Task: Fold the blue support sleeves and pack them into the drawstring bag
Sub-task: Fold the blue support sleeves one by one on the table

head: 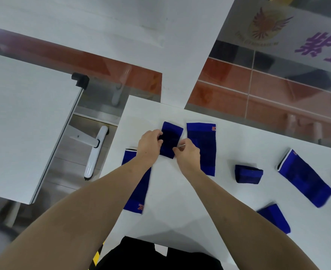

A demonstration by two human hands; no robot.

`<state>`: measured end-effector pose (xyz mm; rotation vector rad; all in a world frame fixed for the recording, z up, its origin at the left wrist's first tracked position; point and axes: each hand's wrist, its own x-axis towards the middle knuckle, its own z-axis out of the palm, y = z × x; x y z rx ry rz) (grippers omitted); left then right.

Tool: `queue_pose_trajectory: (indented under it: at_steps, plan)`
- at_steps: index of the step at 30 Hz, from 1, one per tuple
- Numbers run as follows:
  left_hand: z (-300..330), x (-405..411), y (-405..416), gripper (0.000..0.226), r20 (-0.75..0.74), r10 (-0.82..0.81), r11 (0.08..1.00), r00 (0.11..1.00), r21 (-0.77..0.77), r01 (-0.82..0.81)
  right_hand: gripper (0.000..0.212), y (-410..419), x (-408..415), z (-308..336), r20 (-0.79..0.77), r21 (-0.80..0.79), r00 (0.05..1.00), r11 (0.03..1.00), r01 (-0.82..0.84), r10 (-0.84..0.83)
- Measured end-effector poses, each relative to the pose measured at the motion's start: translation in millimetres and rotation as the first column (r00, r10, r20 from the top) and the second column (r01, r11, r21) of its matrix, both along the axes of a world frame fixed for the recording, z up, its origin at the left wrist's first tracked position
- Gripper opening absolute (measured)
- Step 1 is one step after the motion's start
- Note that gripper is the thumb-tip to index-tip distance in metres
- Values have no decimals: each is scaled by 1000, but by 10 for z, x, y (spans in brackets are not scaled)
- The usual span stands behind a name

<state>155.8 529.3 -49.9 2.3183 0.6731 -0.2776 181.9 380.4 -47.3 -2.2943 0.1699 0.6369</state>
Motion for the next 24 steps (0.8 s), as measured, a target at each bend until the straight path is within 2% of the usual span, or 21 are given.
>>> queue_pose_trajectory:
  at_steps: [4,7,9,12,14,17,21,24]
  plan:
    - [-9,-14,-40,34,-42,131,984,990,-113,-135,22,-36,4,-27,31,-3,998,998,-63,63]
    - [26,16,-56,38,-82,268,930,960,-237,-280,23,-60,20,-52,31,-30,996,996,-87,88]
    - [70,37,-72,42,-91,306,902,948,-290,-319,26,-73,24,-56,10,-42,994,993,-112,112]
    - [106,67,-81,48,-116,289,897,950,-316,-311,30,-97,47,-44,-6,-17,993,993,-120,120]
    - [129,82,-72,48,-125,272,900,954,-317,-298,35,-109,74,-2,2,68,997,994,-83,83]
    - [170,88,-52,35,-69,228,892,971,-386,-237,43,-82,171,132,10,193,1000,981,23,-25]
    - [280,88,0,27,4,224,856,975,-478,-195,52,-41,344,289,-60,324,990,936,141,-129]
    - [387,106,17,22,79,255,842,964,-508,-181,42,-75,418,404,11,378,990,917,128,-142]
